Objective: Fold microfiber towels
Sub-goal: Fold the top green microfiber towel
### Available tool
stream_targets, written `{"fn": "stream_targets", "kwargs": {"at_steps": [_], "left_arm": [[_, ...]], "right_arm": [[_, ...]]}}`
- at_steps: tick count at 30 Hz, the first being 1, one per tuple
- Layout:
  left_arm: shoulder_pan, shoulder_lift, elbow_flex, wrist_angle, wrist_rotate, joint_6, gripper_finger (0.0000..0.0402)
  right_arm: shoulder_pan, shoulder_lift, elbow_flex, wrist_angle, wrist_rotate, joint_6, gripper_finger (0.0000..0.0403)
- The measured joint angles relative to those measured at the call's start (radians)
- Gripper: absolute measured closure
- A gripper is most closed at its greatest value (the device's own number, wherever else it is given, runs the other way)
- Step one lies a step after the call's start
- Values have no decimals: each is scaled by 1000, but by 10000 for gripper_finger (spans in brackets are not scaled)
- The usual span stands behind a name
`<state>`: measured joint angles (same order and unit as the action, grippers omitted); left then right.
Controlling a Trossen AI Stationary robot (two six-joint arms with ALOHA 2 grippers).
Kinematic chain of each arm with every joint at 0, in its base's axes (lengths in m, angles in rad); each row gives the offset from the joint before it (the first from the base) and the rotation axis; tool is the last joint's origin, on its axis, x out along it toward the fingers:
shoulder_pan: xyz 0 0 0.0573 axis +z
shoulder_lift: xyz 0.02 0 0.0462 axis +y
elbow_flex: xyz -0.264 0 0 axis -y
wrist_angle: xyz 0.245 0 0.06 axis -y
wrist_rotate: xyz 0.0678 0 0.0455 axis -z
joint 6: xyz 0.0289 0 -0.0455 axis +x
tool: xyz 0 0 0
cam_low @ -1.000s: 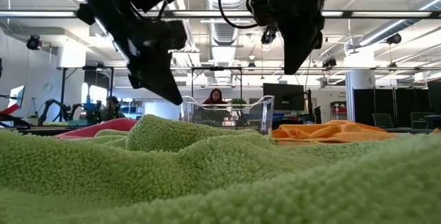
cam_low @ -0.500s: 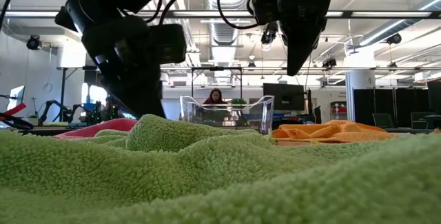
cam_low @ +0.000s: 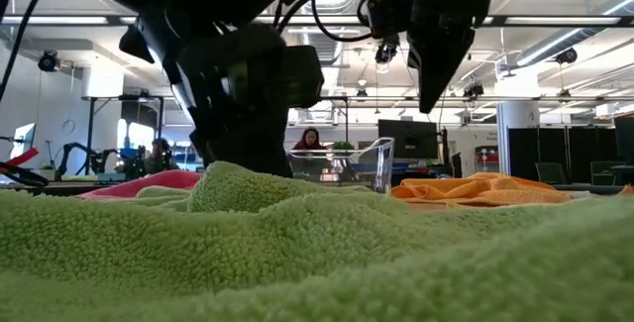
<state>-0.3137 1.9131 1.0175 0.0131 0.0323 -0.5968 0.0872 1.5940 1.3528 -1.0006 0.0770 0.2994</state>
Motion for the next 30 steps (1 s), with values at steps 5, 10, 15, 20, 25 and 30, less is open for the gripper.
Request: {"fn": "stream_targets", "kwargs": {"at_steps": [5,10,15,20,25,30], "left_arm": [[-76,23,17,-10,123,-62,394],[-143,15,10,-22,153,-122,394],[-140,-23,11,-54,99,-129,394],[-108,-107,7,-242,-21,-79,394],[-74,-211,5,-460,-170,-21,394],[-4,-279,-15,-597,-349,-24,394]], "right_arm": [[0,0,-30,-2,0,-30,355],[0,0,-63,-3,0,-31,355],[0,0,-69,-1,-1,-31,355],[0,0,-69,-1,-3,-24,355],[0,0,-69,0,-9,-7,355],[0,-1,-69,0,-10,14,355]]}}
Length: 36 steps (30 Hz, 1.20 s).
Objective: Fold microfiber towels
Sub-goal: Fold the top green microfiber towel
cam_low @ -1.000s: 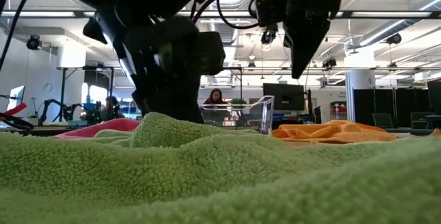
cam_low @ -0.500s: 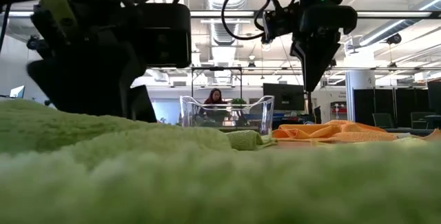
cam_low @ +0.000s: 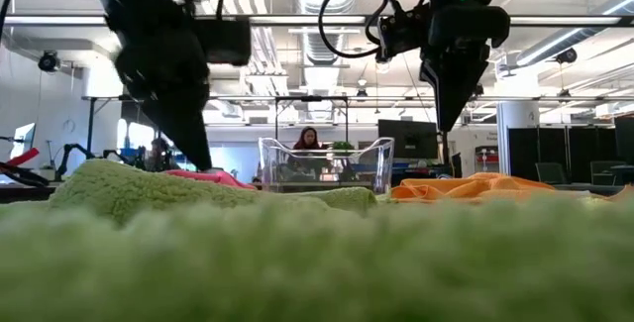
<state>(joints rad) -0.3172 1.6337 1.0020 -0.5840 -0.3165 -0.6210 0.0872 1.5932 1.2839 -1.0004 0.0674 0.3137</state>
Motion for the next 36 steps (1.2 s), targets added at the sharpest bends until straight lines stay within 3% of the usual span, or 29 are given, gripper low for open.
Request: {"fn": "stream_targets", "kwargs": {"at_steps": [6,14,21,29,36], "left_arm": [[127,8,-21,46,-8,23,394],[192,59,-21,421,65,153,394],[193,173,-17,583,131,156,394],[193,227,-12,538,208,172,394],[192,200,-9,321,351,386,394]], "right_arm": [[0,0,0,11,0,27,355],[0,0,0,15,1,65,355],[0,0,0,21,3,87,355],[0,0,0,24,3,90,355],[0,0,0,32,4,90,355]]}}
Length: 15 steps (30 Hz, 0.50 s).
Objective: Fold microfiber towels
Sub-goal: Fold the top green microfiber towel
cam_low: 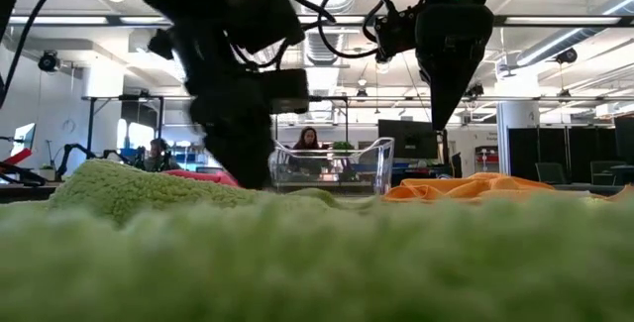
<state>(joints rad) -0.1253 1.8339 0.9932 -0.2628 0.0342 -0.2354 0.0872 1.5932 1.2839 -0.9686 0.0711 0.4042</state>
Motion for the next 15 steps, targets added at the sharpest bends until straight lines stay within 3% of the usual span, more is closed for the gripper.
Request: {"fn": "stream_targets", "kwargs": {"at_steps": [6,15], "left_arm": [[-1,-41,-3,-286,23,227,394],[-8,-123,-11,-550,-24,270,394]], "right_arm": [[0,0,0,12,0,0,355],[0,0,-2,12,0,-3,355]]}}
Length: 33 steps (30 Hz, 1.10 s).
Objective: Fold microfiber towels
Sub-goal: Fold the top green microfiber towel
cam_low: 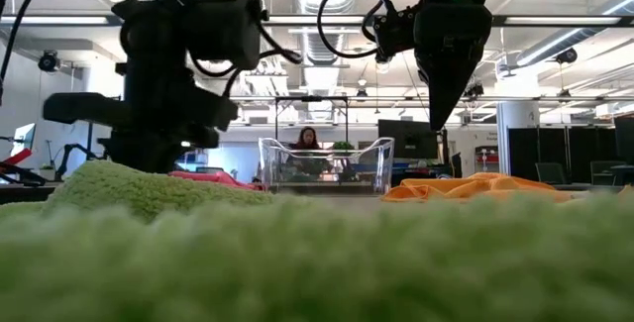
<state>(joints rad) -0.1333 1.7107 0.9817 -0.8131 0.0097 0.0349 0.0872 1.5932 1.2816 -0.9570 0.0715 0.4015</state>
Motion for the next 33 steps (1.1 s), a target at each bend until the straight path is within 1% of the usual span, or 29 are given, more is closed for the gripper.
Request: {"fn": "stream_targets", "kwargs": {"at_steps": [4,8,11,14,16,20,23,25,27,29,33], "left_arm": [[-9,-27,-2,-4,0,-9,394],[-15,-41,2,0,1,-79,393],[-17,-59,19,0,7,-82,384],[-19,-63,60,-32,8,-83,360],[-18,-62,94,-67,8,-100,337],[-18,-62,162,-135,11,-178,282],[-19,-63,208,-185,57,-246,247],[-33,-73,219,-191,79,-274,233],[-64,-94,218,-189,75,-290,227],[-108,-127,205,-177,31,-294,227],[-213,-186,158,-163,-130,-380,227]], "right_arm": [[0,0,0,5,0,0,355],[0,0,-1,8,0,0,355],[0,0,-1,13,0,-1,355],[0,0,-2,31,0,-32,355],[0,0,-2,45,0,-71,355],[0,0,-2,105,0,-152,355],[0,0,-2,180,-1,-256,355],[0,0,-2,235,-24,-322,355],[0,0,-4,288,-62,-383,355],[-2,0,-6,333,-86,-429,353],[-6,0,-6,381,-119,-486,334]]}}
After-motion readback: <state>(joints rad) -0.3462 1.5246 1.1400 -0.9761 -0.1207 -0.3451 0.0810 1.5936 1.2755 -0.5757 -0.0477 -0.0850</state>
